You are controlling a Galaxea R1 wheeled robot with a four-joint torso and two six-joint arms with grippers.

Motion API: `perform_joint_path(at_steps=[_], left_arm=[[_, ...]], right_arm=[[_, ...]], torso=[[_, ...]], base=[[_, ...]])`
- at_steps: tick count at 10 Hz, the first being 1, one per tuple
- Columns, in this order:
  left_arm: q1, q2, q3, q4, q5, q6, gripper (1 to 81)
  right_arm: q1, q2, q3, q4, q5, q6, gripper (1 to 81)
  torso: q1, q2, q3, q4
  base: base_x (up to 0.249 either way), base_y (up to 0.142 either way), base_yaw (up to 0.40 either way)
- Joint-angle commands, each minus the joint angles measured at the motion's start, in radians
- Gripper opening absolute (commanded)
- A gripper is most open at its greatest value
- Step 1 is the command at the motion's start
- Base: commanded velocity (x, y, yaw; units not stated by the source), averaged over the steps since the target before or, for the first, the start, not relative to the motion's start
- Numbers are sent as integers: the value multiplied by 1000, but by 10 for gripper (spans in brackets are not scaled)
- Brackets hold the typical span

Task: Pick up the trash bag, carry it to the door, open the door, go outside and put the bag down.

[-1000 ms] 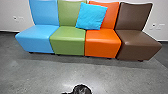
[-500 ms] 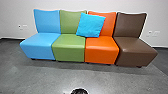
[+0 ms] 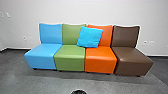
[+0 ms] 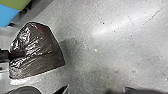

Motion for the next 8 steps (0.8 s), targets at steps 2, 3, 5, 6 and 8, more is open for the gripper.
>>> perform_joint_path(at_steps=[2,3,5,6,8], left_arm=[[-107,-71,99,-16,63,2,10],[-92,-114,151,-16,61,2,10],[-51,-204,250,-12,55,2,10],[-23,-246,286,-7,50,4,10],[35,-325,335,-7,6,11,10]], right_arm=[[56,-27,-14,7,-47,-7,811],[44,-12,-23,6,-47,-8,811],[18,29,-57,6,-47,-8,811],[2,54,-75,4,-44,-8,811],[-19,91,-103,4,-43,-8,811]], torso=[[-85,132,130,0],[-108,167,165,0],[-158,242,241,0],[-178,274,273,0],[-225,346,346,0]], base=[[0,0,0],[0,0,0],[0,0,0],[0,0,0],[0,0,0]])
